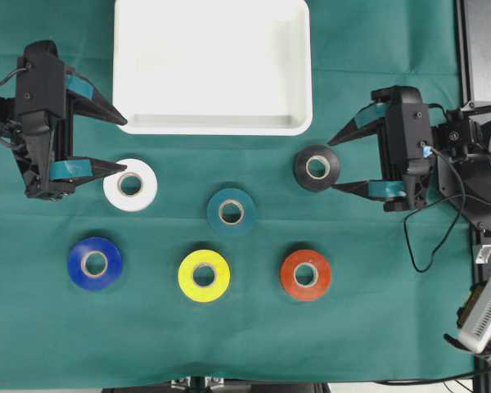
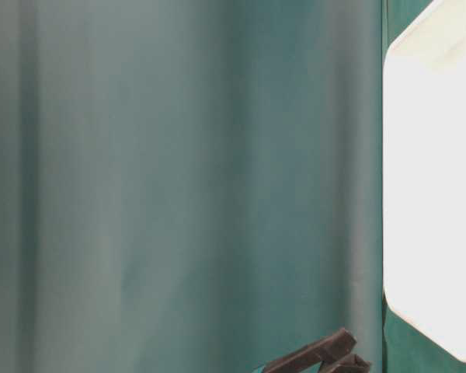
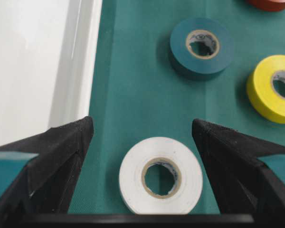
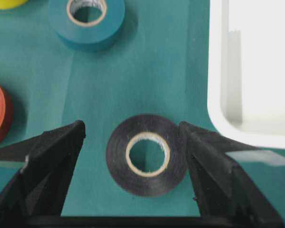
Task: Put the tape alternately from left to right into the white case.
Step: 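Position the right gripper over the black tape roll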
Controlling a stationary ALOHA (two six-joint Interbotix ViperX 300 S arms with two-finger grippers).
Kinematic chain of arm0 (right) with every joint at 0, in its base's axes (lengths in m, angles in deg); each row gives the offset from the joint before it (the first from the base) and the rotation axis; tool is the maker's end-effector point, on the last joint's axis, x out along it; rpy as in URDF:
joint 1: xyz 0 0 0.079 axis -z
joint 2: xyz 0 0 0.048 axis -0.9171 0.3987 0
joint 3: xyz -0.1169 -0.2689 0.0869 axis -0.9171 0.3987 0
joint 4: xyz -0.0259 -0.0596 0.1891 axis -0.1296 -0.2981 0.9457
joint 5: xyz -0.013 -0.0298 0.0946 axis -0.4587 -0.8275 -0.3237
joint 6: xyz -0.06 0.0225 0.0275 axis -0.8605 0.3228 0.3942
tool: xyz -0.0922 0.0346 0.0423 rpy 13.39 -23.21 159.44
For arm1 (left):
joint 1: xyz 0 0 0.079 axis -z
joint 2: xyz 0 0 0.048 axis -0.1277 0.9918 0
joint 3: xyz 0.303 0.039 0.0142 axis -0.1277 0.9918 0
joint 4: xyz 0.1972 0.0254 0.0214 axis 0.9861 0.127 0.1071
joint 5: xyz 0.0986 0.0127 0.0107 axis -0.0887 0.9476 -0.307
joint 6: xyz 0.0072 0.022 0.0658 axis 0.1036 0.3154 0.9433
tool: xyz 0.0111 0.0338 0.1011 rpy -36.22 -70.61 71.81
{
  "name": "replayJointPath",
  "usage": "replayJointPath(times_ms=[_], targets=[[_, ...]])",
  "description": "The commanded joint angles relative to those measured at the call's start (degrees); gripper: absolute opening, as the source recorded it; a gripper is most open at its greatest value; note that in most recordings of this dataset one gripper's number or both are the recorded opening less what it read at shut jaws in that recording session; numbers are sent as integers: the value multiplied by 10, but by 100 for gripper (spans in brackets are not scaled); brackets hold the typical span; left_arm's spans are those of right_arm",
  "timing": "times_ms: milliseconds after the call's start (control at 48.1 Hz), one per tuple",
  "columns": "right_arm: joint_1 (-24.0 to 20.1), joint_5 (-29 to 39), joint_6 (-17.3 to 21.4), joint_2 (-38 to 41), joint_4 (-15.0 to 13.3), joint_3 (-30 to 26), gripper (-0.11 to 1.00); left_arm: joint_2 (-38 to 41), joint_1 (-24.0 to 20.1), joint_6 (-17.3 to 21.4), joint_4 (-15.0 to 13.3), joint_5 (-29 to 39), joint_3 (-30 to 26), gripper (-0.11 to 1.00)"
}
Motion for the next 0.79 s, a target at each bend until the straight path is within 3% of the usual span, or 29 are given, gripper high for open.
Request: replayJointPath(times_ms=[0, 769], targets=[[-2, 4, 1, -4, 0, -2, 83, -3, 2, 0, -1, -5, -11, 59], [-18, 5, 25, -10, 0, 34, 83, 38, 1, 2, -1, -5, -40, 59]])
